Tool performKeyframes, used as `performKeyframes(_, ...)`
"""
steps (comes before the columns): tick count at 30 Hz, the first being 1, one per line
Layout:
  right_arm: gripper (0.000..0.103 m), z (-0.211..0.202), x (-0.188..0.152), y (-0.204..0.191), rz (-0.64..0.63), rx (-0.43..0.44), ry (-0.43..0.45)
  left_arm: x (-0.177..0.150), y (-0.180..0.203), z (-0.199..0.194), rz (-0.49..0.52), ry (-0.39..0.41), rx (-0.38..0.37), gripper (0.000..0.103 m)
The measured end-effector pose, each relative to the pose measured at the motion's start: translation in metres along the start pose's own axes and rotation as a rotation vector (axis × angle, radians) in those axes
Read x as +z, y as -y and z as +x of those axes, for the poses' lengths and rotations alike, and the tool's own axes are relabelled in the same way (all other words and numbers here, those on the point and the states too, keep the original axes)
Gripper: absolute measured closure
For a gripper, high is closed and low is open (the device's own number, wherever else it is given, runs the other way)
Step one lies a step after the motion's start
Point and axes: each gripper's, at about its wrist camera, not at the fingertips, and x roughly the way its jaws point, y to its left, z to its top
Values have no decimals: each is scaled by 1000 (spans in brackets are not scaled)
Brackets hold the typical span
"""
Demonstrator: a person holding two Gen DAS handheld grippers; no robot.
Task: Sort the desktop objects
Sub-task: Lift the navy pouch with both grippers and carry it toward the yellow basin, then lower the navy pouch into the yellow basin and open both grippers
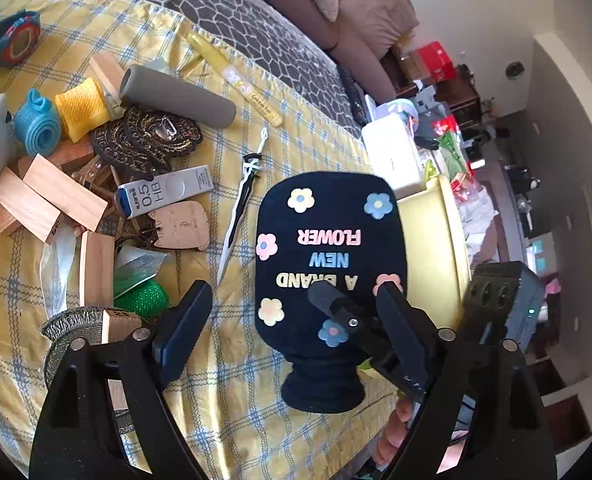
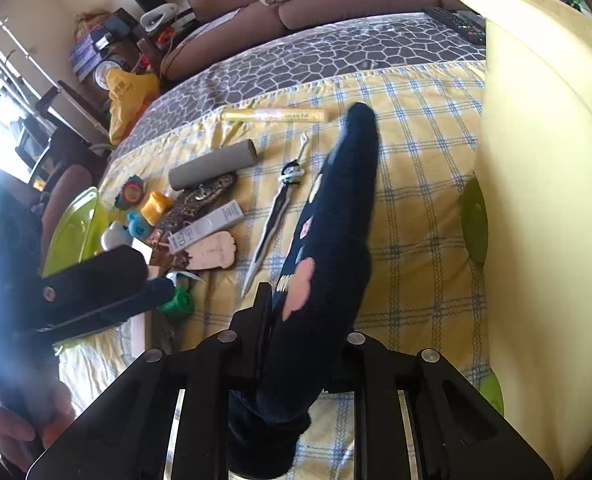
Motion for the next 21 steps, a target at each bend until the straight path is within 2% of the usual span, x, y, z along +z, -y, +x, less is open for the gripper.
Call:
performKeyframes(2, 88, -4, 1, 0, 15, 37, 12, 0, -5, 3, -21, -8, -2, 13)
performKeyframes(7, 89, -11, 6, 4, 124, 216, 12, -1, -7, 2, -31, -2, -30, 12)
performKeyframes(10, 89, -20, 9, 6, 185, 306, 31, -1, -9, -1, -58, 6, -82, 13)
performKeyframes(11, 89, -23, 10, 7, 201, 330, 41, -1, -9, -3, -64, 13, -110, 17)
performKeyframes(14, 89, -36, 15, 6, 208, 370, 70, -2, -2, -15, -70, 49, -233, 46)
performKeyframes(17, 88, -50, 18, 0, 194, 395, 102, -1, 11, -29, -37, 94, -248, 53)
performKeyframes(20, 88, -71, 23, -8, 142, 385, 150, 1, 17, -36, -36, 115, -282, 69)
performKeyframes(21, 88, -77, 24, -10, 129, 380, 162, 1, 19, -37, -38, 118, -297, 71)
